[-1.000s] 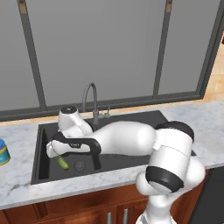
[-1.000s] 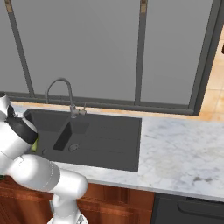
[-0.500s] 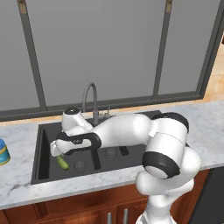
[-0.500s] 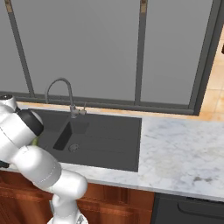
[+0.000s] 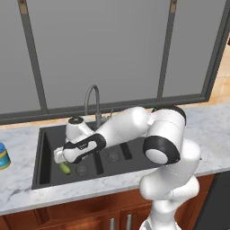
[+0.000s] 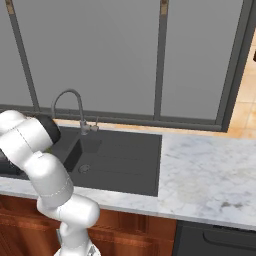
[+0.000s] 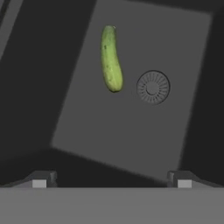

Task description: Turn on the sink faucet. Then move the cucumber from the counter to the sink. Turn off the sink. Move the vegetable from the sink to the pot next to the stove. Finally move the pot to the rear left burner.

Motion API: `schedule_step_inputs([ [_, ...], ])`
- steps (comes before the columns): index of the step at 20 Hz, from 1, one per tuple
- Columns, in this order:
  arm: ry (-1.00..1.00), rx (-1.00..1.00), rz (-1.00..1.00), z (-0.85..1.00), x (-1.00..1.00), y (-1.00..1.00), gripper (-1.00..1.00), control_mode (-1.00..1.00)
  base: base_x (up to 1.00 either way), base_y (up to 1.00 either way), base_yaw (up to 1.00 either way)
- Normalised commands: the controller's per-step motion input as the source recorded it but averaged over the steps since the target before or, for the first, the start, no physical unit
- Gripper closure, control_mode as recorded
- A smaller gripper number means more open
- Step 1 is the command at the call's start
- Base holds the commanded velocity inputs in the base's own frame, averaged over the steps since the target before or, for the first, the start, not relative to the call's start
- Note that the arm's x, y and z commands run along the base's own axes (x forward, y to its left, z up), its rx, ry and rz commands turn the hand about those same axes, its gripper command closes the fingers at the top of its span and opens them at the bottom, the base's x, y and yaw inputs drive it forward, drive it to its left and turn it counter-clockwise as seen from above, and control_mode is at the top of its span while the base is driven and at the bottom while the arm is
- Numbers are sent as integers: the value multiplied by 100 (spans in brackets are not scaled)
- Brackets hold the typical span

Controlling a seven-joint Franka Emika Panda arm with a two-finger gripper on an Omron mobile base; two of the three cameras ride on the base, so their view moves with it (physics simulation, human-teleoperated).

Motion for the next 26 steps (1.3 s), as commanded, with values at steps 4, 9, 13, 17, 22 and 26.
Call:
schedule_step_inputs([
  [4, -2, -4, -13, -28, 11, 1, -100, -100, 0, 0, 0],
  [9, 0, -4, -14, -15, 12, 0, -100, -100, 0, 0, 0],
  [13, 0, -3, -12, -11, 17, 0, -100, -100, 0, 0, 0],
  [17, 0, -4, -2, -14, 23, 9, -100, -100, 0, 0, 0],
  [22, 0, -8, 0, -11, 24, 12, -100, -100, 0, 0, 0],
  [26, 0, -8, 0, -6, 24, 14, -100, -100, 0, 0, 0],
])
